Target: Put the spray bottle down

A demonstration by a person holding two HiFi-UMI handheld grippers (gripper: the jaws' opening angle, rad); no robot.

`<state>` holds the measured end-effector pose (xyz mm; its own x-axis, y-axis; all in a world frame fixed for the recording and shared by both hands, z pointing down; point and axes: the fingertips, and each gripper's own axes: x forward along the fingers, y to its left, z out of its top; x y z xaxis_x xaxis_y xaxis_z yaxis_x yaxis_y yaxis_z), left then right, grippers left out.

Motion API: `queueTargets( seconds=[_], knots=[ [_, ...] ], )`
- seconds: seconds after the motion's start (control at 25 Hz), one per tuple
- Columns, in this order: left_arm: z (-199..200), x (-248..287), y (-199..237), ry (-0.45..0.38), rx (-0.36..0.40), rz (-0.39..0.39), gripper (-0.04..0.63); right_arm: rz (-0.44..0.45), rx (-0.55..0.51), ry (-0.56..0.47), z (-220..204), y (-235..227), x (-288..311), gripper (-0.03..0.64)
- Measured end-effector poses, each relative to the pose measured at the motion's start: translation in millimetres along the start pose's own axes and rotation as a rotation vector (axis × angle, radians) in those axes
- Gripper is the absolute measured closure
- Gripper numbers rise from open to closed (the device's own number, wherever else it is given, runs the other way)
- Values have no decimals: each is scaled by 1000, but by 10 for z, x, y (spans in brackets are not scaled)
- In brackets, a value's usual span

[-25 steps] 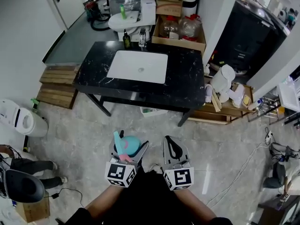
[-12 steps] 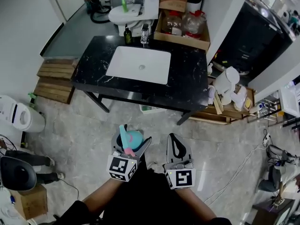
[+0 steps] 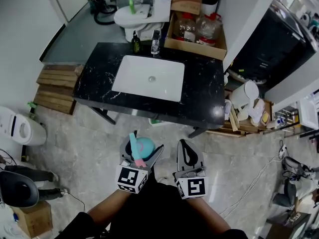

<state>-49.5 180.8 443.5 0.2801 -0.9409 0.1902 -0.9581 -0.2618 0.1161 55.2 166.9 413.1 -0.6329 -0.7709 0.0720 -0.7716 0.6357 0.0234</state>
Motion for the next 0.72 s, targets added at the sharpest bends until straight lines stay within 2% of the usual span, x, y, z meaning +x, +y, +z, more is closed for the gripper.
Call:
queueTargets(
  seconds=[0.32,0.72],
  knots=[
    [258,489,392,-24,-4,-32,135,-47,8,17,65,-234,627,600],
    [380,1089,776,-8,-24,-159,135,-144,8,84,61,-453,1254,600]
  ],
)
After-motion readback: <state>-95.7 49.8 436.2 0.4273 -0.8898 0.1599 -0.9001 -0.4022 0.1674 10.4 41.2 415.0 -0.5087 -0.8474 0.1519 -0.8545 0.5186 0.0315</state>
